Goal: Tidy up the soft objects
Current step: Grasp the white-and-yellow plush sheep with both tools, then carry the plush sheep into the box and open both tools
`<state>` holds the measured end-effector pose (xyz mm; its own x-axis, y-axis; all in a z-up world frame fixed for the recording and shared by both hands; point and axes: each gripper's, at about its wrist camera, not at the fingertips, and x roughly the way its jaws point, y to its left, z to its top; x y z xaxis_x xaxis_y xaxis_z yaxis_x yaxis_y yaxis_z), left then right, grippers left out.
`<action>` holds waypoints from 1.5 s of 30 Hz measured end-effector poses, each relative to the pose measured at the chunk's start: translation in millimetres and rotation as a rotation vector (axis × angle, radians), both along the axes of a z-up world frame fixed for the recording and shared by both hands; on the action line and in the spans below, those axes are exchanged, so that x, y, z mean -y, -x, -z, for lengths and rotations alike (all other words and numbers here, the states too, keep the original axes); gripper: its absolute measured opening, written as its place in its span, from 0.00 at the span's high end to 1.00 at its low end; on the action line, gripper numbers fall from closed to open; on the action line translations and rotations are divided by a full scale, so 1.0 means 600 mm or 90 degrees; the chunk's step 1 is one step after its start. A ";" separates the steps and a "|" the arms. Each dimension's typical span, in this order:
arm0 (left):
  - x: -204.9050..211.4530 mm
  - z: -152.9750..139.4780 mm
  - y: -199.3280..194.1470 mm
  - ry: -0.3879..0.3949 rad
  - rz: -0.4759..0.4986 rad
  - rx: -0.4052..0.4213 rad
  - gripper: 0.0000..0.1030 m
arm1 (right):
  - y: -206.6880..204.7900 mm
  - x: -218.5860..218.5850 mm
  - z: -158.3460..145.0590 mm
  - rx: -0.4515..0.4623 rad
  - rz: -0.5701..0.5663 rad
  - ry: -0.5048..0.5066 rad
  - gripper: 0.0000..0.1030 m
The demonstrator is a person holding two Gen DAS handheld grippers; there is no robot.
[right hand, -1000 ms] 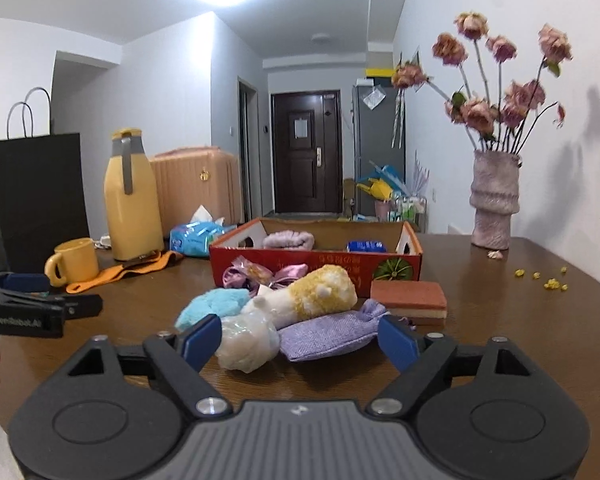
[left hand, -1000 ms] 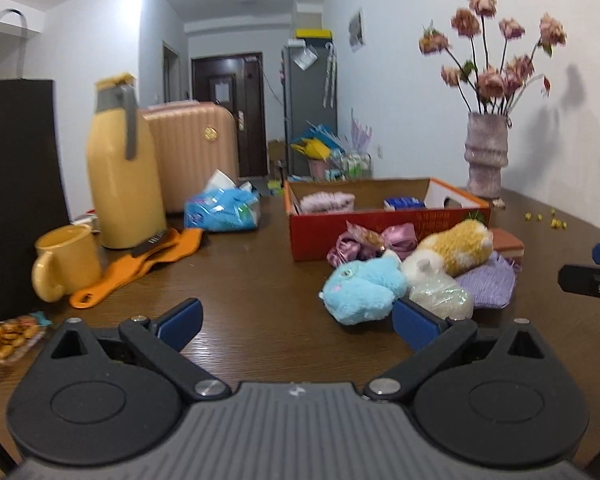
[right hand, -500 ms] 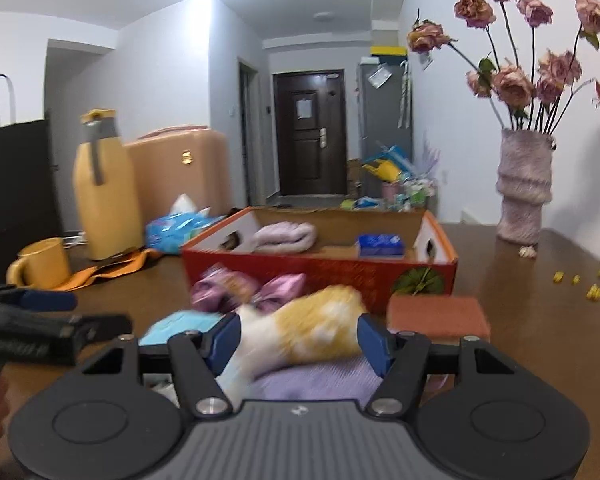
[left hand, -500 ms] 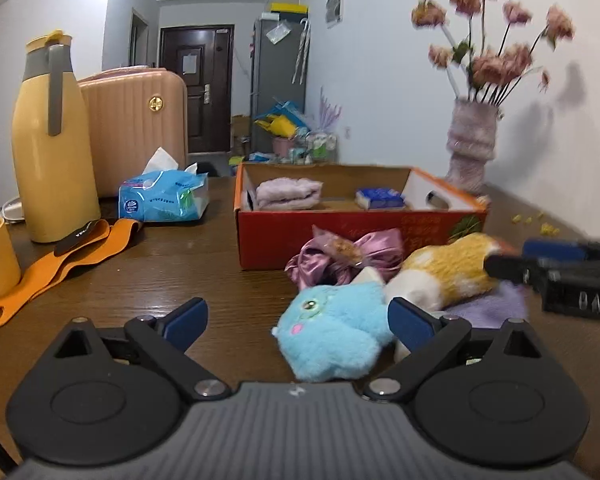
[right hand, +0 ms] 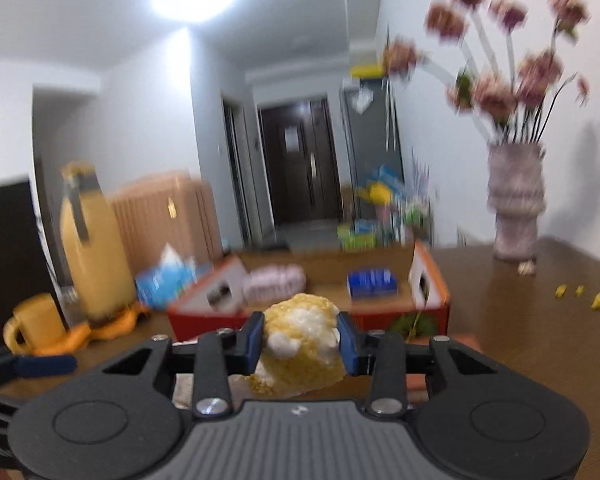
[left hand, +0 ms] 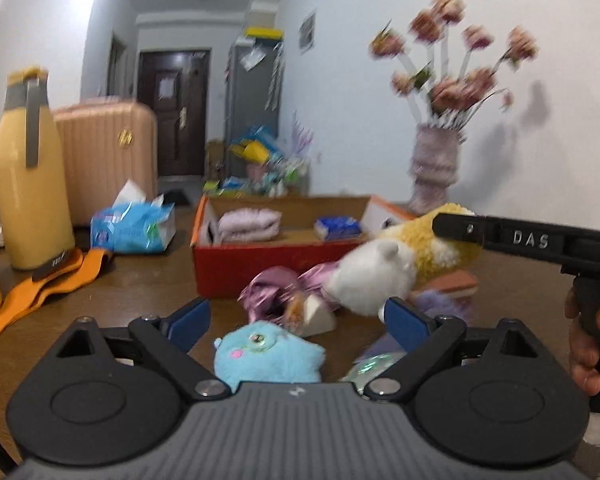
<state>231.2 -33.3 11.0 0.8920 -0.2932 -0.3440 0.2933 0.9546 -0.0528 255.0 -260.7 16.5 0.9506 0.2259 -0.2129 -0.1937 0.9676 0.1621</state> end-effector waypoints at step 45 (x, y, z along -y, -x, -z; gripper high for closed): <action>0.015 -0.069 0.010 0.091 0.203 -0.005 0.61 | 0.124 0.037 -0.031 -0.011 -0.099 0.013 0.63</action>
<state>224.9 -42.6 52.4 0.7453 -0.6020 -0.2868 0.5743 0.7980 -0.1826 180.4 -282.7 35.2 0.9006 0.3656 -0.2349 -0.3389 0.9293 0.1469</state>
